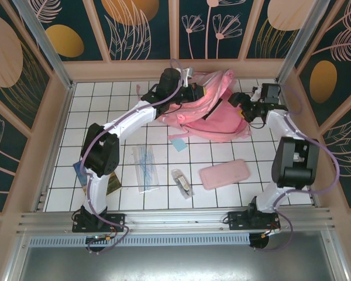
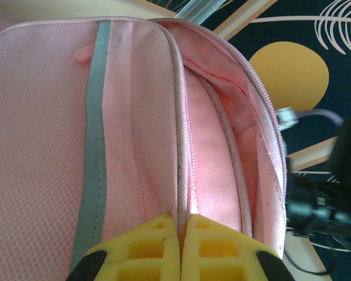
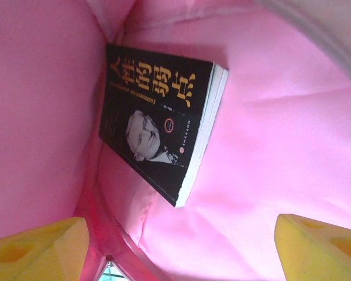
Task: Pack the student bag
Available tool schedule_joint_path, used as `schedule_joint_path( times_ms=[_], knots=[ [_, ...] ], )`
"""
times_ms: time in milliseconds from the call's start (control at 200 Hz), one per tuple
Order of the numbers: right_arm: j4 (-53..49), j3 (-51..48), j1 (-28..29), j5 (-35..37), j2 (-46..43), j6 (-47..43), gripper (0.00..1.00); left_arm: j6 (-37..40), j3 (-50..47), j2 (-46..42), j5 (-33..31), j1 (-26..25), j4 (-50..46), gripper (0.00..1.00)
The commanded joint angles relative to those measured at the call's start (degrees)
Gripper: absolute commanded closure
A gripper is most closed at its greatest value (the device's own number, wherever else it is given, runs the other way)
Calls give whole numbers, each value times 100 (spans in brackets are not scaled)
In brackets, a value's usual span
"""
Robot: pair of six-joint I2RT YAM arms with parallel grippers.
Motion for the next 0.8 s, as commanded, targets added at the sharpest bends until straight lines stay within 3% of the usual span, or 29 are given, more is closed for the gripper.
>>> schedule_joint_path(
  times_ms=[0,50,110,210,250,400,610,795],
  knots=[
    [-721,132,286,1091,-791,-598,16,-58,124,-70,-103,33,633,67],
    [-756,179,440,1404,-1063,-649,15,10,-4,-210,-211,32,524,47],
    [-714,197,614,1577,-1356,-670,1,177,-286,-483,-515,53,361,35],
    [-529,135,854,1805,-1783,-645,1,461,-937,-1117,-1103,128,145,11],
    [-469,113,954,1821,-1895,-626,1,602,-1184,-1370,-1345,172,-36,6],
    [-249,-48,1510,2295,-2041,-609,1,969,-2203,-2423,-2502,336,-883,1],
    [714,-774,2226,2637,-1972,-631,1,793,-3668,-3623,-4025,537,-1940,1],
    [1165,-1028,2649,2711,-1588,-520,1,43,-4923,-4469,-4093,1281,-2507,1]
  ],
)
